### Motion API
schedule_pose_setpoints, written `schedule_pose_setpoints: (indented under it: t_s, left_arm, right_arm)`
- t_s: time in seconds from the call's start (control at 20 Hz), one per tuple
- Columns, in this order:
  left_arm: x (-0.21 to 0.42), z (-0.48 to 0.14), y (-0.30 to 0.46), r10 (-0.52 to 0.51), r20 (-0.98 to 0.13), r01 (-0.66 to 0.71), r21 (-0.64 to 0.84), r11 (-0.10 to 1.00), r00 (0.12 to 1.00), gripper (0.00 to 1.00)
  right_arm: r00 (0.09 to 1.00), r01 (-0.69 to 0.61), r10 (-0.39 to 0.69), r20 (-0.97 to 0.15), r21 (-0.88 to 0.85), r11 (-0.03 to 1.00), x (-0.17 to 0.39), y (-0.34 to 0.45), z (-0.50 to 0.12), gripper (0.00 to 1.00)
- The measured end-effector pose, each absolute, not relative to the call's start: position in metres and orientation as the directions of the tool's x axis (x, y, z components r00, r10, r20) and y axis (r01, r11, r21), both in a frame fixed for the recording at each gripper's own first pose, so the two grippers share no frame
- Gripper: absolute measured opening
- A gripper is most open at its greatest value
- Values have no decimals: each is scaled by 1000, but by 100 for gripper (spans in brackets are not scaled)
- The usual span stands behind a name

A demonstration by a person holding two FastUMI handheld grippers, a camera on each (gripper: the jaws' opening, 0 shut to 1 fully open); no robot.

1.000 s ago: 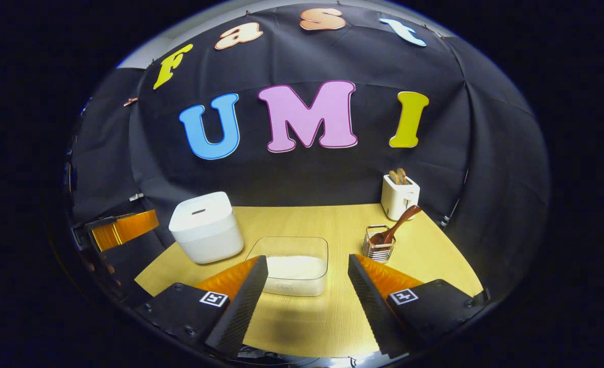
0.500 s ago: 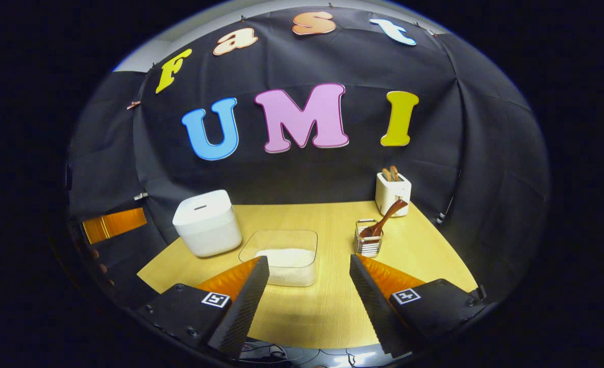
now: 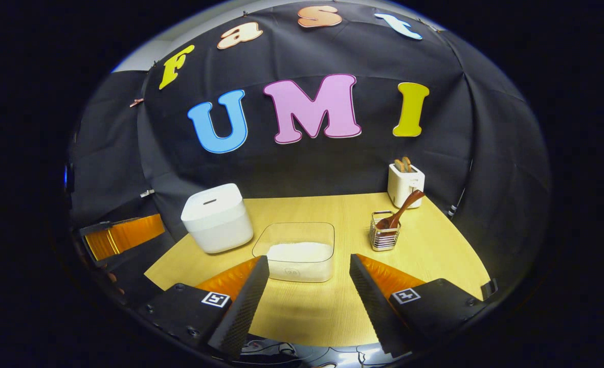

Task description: Close the left gripper, press the button to open the rice cooker; take a wooden spoon from the chopstick holder with the right hand, scoop a spoonful of rice and pour it into the rice cooker, then put the wooden spoon back into the chopstick holder.

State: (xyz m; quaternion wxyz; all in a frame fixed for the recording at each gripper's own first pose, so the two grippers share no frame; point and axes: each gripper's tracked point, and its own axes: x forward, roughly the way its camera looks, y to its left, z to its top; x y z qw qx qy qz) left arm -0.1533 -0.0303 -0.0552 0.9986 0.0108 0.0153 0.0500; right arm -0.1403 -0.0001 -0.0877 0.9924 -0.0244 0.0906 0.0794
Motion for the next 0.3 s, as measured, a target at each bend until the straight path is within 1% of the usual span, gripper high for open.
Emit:
schedule_pose_setpoints:
  t_s: [0.15, 0.3]
  left_arm:
    - [-145, -55, -30, 76, -31, -75, 33, 997, 997, 95]
    - [-136, -57, -27, 61, -39, -61, 11, 998, 997, 96]
  right_arm:
    - [969, -170, 164, -183, -20, 985, -134, 7, -88, 99]
    - [972, -164, 158, -175, -25, 986, -123, 9, -84, 98]
